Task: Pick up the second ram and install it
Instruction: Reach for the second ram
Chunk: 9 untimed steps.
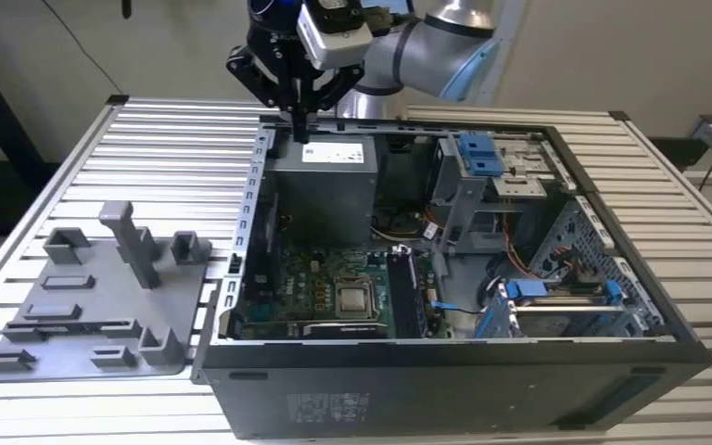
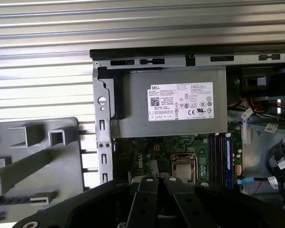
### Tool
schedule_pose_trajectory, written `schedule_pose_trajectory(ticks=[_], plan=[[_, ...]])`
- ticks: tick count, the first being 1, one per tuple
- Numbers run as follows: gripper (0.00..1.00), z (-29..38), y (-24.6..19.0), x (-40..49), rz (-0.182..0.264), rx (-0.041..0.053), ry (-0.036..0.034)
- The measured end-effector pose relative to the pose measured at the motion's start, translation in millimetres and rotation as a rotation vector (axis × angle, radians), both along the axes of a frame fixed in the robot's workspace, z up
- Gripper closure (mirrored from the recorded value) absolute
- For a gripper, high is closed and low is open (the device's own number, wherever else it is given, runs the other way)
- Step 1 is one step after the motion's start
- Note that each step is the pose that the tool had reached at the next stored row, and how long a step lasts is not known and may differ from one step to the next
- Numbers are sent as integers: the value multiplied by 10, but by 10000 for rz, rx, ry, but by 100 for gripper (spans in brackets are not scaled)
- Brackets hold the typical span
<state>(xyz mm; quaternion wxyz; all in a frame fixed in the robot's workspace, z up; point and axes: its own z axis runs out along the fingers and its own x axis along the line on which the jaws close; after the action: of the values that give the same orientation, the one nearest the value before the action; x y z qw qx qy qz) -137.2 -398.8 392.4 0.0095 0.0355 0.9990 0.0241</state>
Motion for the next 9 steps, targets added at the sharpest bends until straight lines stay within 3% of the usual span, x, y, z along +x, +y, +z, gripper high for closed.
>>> schedule_pose_trajectory(ticks=[5, 9], plan=[[89, -3, -1, -15, -1, -1, 120], [89, -5, 0, -51, 0, -1, 159]])
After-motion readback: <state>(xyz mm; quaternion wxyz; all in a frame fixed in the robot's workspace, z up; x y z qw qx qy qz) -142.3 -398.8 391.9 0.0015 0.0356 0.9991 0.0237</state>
